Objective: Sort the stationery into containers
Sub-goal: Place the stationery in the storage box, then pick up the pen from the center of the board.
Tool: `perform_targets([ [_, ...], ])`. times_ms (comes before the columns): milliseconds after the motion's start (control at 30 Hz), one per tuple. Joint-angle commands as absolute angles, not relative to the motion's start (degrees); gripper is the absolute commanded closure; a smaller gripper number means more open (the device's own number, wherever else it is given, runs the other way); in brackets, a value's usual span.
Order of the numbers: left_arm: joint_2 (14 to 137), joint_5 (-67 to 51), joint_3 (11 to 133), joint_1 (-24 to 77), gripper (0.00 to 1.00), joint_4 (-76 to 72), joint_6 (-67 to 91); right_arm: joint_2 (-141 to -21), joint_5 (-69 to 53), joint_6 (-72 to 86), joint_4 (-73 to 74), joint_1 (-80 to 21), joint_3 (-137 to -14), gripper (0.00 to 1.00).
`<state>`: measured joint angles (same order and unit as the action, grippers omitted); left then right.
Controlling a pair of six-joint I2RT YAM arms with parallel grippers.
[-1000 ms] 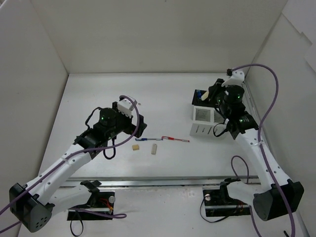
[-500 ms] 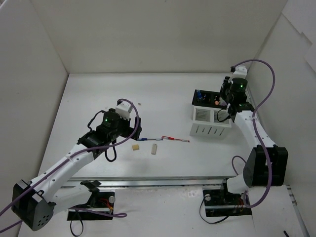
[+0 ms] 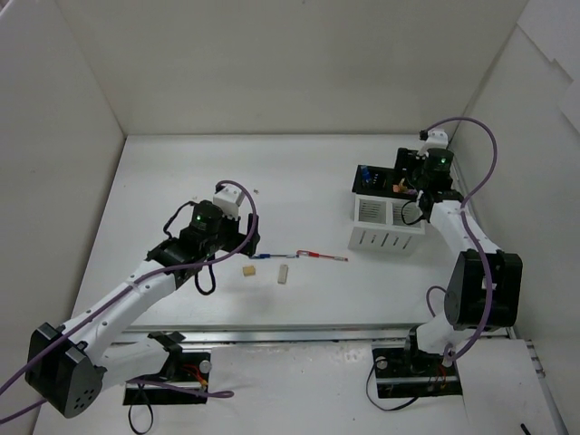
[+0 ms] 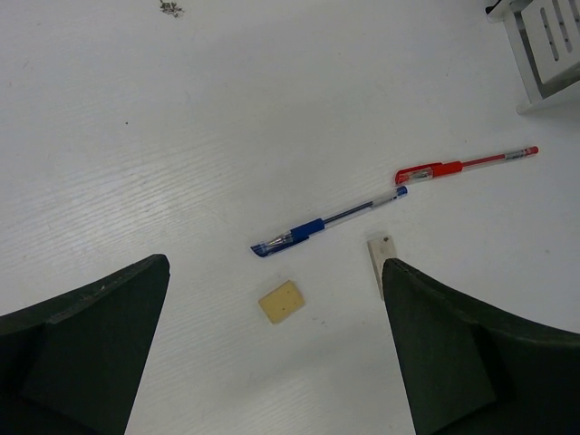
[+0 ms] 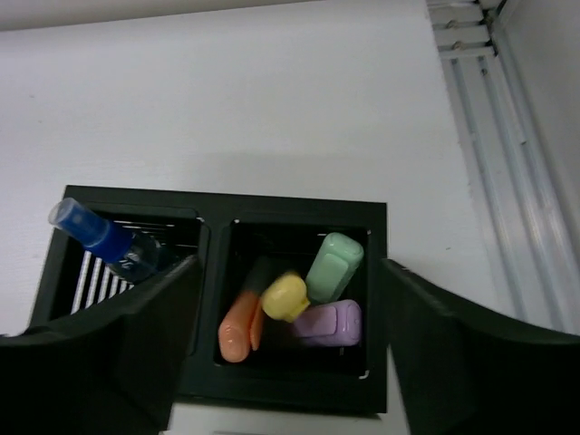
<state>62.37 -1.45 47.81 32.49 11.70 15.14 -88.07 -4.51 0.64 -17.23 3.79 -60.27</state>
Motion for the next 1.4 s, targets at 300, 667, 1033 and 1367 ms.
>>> perform_targets([
  [300, 60.2, -2.5, 49.0, 27.5, 0.0, 12.6, 21.6, -72.2, -20.0, -8.2, -4.1, -3.2, -65.8, 0.02],
  [667, 61.1, -7.0, 45.7, 21.5, 0.0, 15.7, 28.4, -80.7, -12.8, -25.2, 22.7, -32.1, -74.5, 0.02],
  [1033, 59.2, -7.0, 43.8, 20.5, 0.0, 16.0, 28.5, -97.5, -7.6, -29.9, 26.8, -38.8, -76.0, 0.02],
  [1367, 58.8, -5.6, 44.3, 20.0, 0.0, 17.1, 26.5, -110.6, -6.9, -28.9, 28.8, -39.0, -80.2, 0.15],
])
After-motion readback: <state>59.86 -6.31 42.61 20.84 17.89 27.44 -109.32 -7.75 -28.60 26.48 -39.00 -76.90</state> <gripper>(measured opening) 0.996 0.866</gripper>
